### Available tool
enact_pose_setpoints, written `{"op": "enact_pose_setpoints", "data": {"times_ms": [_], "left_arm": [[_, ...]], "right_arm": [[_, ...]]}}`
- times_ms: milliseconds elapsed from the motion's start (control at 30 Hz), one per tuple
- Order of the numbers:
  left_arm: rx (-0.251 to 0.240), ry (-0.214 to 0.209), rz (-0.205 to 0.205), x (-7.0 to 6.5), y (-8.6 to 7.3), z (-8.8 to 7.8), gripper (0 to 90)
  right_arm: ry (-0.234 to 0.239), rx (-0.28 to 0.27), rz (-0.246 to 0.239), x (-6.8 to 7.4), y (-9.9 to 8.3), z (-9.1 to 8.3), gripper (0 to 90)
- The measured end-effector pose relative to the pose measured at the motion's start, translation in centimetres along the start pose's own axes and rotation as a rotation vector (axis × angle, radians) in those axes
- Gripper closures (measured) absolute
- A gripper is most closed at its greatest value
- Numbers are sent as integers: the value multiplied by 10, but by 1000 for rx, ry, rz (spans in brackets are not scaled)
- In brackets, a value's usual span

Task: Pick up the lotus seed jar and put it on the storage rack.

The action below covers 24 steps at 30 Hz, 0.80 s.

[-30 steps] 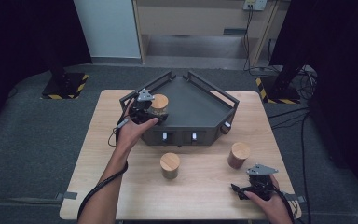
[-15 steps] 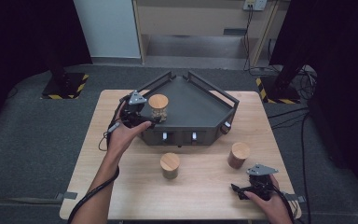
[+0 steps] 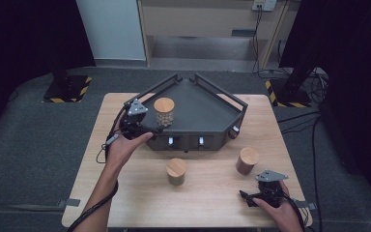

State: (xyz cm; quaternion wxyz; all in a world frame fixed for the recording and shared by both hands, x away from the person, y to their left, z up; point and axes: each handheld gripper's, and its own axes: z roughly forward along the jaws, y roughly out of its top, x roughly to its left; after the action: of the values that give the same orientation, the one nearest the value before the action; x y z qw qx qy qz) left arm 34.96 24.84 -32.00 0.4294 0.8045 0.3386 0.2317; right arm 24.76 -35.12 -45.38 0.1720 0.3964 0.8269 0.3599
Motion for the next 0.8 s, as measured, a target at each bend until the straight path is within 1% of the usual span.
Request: {"op": "enact_pose_setpoints", "data": {"times_ms": [100, 167, 267, 367, 467, 633, 800], "left_arm": [[0, 2, 12, -4, -3, -5, 56], [-2, 2, 11, -6, -5, -9, 55], [-20, -3, 3, -9, -10, -15, 53], [-23, 0, 11, -14, -12, -20, 53], [-21, 5, 22, -18, -13, -24, 49], [-20, 0, 32, -24, -15, -28, 50], [-18, -4, 37, -28, -21, -33, 47]], "right_arm": [[0, 0, 0, 0, 0, 0, 15], [0, 0, 0, 0, 0, 0, 15], [0, 0, 0, 0, 0, 0, 14], [0, 0, 0, 0, 0, 0, 15], [0, 0, 0, 0, 0, 0, 15], [0, 0, 0, 0, 0, 0, 15], [0, 0, 0, 0, 0, 0, 15]]}}
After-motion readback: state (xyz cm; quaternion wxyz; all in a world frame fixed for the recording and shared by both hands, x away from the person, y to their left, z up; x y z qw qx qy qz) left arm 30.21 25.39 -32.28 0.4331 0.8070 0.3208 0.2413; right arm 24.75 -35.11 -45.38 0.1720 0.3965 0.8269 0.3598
